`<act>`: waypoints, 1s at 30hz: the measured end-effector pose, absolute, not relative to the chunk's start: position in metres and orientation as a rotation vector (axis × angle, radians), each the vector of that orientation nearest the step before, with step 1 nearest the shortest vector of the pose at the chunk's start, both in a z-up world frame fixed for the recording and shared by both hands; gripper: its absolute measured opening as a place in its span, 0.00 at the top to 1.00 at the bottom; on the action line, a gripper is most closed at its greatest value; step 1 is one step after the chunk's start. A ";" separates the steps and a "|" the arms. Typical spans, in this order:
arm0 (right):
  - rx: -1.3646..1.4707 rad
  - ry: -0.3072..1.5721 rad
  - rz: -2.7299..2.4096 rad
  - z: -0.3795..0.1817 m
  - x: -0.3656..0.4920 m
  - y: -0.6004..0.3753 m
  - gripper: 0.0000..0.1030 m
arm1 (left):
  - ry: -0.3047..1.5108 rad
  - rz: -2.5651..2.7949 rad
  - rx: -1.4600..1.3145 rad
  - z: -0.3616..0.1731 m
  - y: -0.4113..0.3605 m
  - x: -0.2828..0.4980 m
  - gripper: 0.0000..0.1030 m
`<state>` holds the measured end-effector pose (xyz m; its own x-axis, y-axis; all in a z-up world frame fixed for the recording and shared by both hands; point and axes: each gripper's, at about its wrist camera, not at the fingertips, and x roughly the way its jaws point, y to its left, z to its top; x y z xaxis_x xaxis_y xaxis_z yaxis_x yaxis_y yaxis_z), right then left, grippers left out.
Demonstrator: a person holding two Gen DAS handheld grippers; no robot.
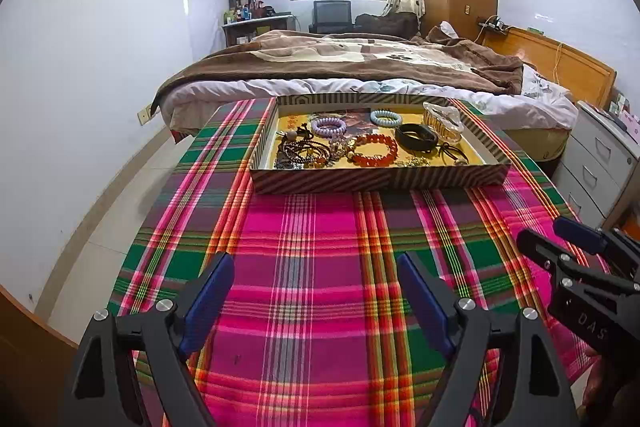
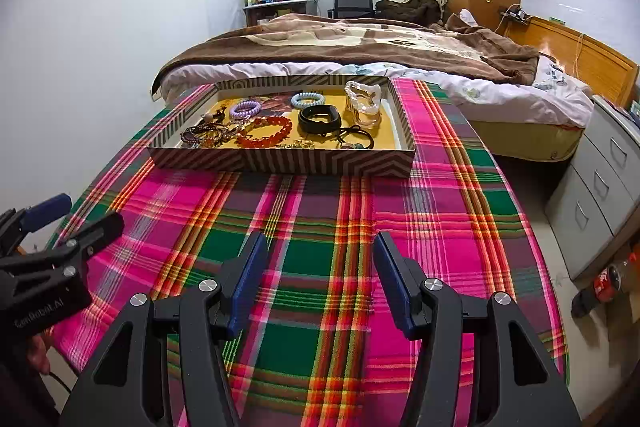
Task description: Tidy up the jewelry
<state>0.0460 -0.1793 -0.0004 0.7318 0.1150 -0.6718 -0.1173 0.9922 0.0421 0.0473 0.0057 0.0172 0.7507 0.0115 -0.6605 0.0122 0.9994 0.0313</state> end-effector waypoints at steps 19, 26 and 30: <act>-0.001 0.724 0.137 0.002 0.036 -0.173 0.46 | 0.717 0.019 0.031 0.015 0.006 0.033 0.19; -0.004 0.725 0.144 0.002 0.033 -0.171 0.46 | 0.731 0.029 0.045 0.014 0.005 0.032 0.19; -0.008 0.723 0.139 0.002 0.031 -0.170 0.46 | 0.732 0.034 0.033 0.013 0.007 0.032 0.19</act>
<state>0.0311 -0.1704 0.0017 0.7412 0.1240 -0.6598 -0.1297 0.9907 0.0405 0.0322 0.0068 0.0131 0.7432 0.0425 -0.6677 -0.0191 0.9989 0.0424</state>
